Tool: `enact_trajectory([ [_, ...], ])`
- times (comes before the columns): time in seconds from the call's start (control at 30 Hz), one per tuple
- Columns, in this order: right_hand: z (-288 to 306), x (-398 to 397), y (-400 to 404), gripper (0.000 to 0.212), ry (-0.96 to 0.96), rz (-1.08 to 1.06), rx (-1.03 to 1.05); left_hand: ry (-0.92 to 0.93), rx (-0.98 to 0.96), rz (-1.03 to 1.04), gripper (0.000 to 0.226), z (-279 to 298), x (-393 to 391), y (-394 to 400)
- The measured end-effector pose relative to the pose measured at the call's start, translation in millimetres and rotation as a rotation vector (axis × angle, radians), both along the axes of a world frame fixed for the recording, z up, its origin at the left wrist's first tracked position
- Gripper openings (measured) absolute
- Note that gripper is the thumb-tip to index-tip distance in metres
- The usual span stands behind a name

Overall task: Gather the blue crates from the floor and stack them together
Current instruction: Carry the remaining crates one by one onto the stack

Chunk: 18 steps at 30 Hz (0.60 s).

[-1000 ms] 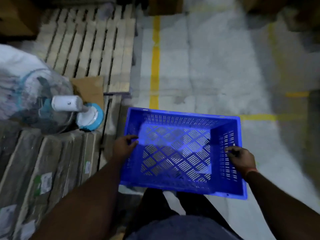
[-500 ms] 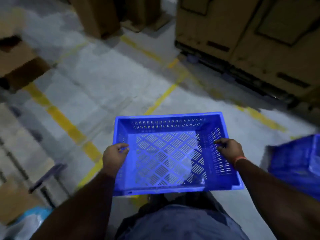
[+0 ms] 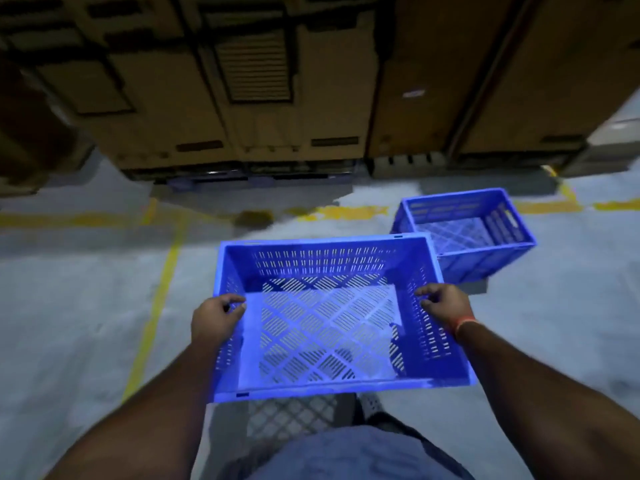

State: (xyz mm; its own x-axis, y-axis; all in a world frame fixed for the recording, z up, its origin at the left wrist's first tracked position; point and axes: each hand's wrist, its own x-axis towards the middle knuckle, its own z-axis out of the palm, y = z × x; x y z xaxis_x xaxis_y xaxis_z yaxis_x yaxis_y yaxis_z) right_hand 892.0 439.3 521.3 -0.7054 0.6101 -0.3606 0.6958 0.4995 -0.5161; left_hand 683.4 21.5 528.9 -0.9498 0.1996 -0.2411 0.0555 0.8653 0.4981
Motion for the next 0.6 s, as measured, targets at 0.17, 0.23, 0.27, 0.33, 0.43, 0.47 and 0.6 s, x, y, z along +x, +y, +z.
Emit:
enact_trajectory([
  [0.17, 15.5, 46.3, 101.9, 0.021, 0.013, -0.174, 0.038, 0.001, 0.047, -0.133, 0.014, 1.2, -9.2, 139.9],
  [0.23, 18.2, 60.6, 135.7, 0.022, 0.008, -0.237, 0.052, -0.007, 0.058, -0.169, 0.014, 2.5, -13.1, 188.1],
  [0.27, 18.8, 66.8, 152.7, 0.022, 0.006, -0.268, 0.054, -0.011, 0.063, -0.189, 0.014, 2.6, -16.0, 212.3],
  [0.33, 19.8, 75.3, 185.1, 0.022, -0.002, -0.317, 0.056, -0.022, 0.070, -0.222, 0.016, 2.1, -22.7, 258.6],
  [0.43, 19.7, 78.9, 232.9, 0.021, -0.014, -0.360, 0.069, -0.037, 0.073, -0.247, 0.019, -2.4, -33.8, 321.6],
  [0.47, 18.7, 76.9, 249.7, 0.021, -0.019, -0.367, 0.072, -0.042, 0.068, -0.256, 0.019, -5.2, -37.8, 341.3],
  [0.6, 9.0, 55.5, 317.5, 0.022, -0.058, -0.381, 0.072, -0.068, 0.081, -0.274, 0.020, -24.4, -61.6, 413.2],
])
